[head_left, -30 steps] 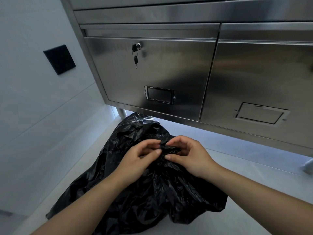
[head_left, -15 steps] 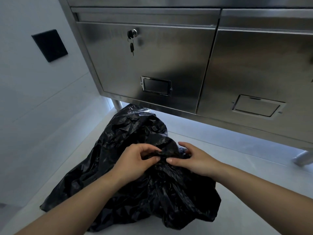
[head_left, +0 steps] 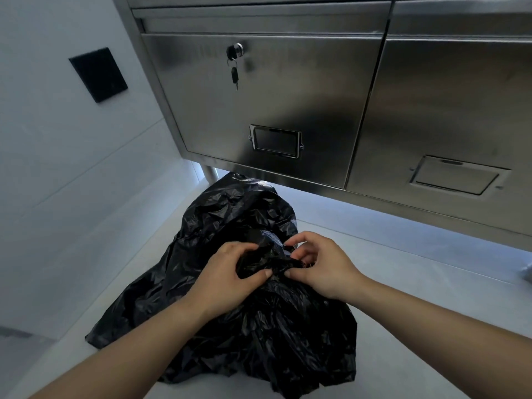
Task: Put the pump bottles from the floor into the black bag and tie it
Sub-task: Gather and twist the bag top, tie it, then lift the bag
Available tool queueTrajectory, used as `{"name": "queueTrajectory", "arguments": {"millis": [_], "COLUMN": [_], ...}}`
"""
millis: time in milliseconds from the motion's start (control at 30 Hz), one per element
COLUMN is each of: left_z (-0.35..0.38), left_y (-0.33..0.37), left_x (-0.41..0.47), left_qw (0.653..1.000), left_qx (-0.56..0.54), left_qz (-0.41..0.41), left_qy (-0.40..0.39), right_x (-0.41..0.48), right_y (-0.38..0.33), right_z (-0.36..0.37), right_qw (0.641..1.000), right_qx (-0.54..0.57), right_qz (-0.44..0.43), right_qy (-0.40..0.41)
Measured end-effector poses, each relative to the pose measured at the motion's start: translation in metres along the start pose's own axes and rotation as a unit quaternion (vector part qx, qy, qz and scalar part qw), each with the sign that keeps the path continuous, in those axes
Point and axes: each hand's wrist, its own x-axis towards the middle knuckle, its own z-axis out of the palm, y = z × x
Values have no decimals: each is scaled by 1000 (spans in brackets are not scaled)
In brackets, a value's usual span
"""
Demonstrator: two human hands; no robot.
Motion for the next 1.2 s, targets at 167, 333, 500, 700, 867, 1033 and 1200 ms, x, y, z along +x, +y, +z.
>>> {"name": "queueTrajectory", "arguments": {"millis": [167,333,500,700,867,1033,1200], "left_z": [5,19,7,-7,-12,-23,-31], "left_y": [-6,-11,-10,-7,-1,1,2], "left_x": [-23,-40,-32,-19,-18,-18,-16], "left_qw": [983,962,969,977,987,987,982], "left_qx": [-22,-191,-212,-197,-144,-151,-178], "left_qz": [-172,-188,-126,-44,21,44,67], "left_qy": [-62,-60,21,74,69,46,16], "right_x": [-4,-6,-9,-11,-9,-8,-8], "right_y": [-1,-1,-9,-29,-25,-24,-27], "right_z": [-1,13,2,-11,2,0,7], "right_qw": [1000,999,997,990,990,986,983], "right_qx": [11,21,-4,6,-21,-39,-35], "right_qz": [-17,-36,-78,-131,-117,-80,-77], "right_qy": [13,1,-26,-53,-77,-144,-163]}}
